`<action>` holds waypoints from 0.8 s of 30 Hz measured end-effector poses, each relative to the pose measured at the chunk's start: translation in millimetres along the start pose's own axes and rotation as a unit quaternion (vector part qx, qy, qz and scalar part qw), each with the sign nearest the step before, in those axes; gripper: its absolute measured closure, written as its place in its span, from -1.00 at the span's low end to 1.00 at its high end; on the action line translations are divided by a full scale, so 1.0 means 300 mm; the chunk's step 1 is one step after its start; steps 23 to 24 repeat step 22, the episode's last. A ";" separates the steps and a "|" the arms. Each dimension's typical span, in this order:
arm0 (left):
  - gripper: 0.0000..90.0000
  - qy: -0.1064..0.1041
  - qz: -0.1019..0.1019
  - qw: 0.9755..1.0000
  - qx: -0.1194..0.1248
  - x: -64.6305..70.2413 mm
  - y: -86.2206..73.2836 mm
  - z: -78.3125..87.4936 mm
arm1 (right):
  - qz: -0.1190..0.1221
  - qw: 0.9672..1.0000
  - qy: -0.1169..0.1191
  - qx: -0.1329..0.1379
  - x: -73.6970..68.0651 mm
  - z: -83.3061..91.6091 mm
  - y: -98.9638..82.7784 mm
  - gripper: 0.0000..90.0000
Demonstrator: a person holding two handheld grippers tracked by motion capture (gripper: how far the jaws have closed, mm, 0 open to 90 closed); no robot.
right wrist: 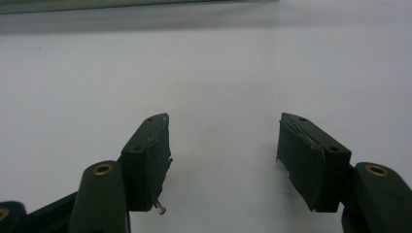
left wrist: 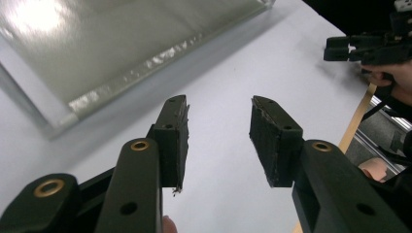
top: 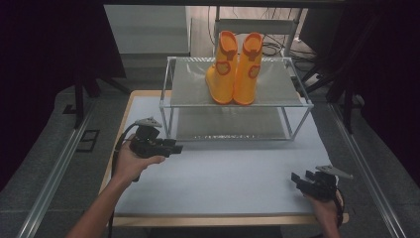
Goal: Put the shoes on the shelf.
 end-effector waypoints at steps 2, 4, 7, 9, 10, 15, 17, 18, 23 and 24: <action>0.30 -0.001 0.008 1.000 0.000 -0.010 -0.022 -0.006 | 0.004 1.000 0.000 0.001 0.001 -0.005 0.000 -0.19; 0.30 -0.001 0.009 1.000 -0.001 -0.014 -0.029 -0.009 | 0.003 1.000 0.000 0.000 -0.001 -0.005 0.000 -0.19; 0.28 0.000 0.011 1.000 -0.003 -0.020 -0.037 -0.010 | 0.004 1.000 0.001 0.001 -0.005 -0.006 0.002 -0.19; 0.28 0.000 0.011 1.000 -0.002 -0.018 -0.035 -0.008 | 0.005 1.000 0.001 0.001 -0.004 -0.006 0.002 -0.19; 0.28 0.000 0.010 1.000 -0.001 -0.016 -0.032 -0.006 | 0.005 1.000 0.001 0.001 -0.005 -0.005 0.003 -0.19; 0.26 -0.002 0.008 1.000 -0.004 -0.011 -0.027 -0.013 | 0.003 1.000 0.000 0.004 -0.004 -0.002 0.005 -0.19; 0.25 -0.003 0.008 1.000 -0.004 -0.012 -0.028 -0.015 | 0.003 1.000 0.000 0.005 -0.002 0.000 0.006 -0.19; 0.24 -0.003 0.008 1.000 -0.004 -0.012 -0.030 -0.017 | 0.005 1.000 0.000 0.007 -0.003 0.000 0.007 -0.19; 0.20 -0.007 0.012 1.000 -0.002 -0.016 -0.041 -0.025 | 0.006 1.000 0.002 0.011 -0.008 0.004 0.016 -0.19; 0.20 -0.007 0.012 1.000 -0.002 -0.016 -0.041 -0.025 | 0.006 1.000 0.002 0.011 -0.008 0.004 0.016 -0.19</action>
Point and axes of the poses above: each handheld gripper's, and its own axes: z roughly backward along the jaws, y roughly out of its top, x roughly to its right, the point moved 3 cm from there along -z, roughly forward along the jaws, and after that the axes turned 10 degrees about -y, right-handed, at the moved point
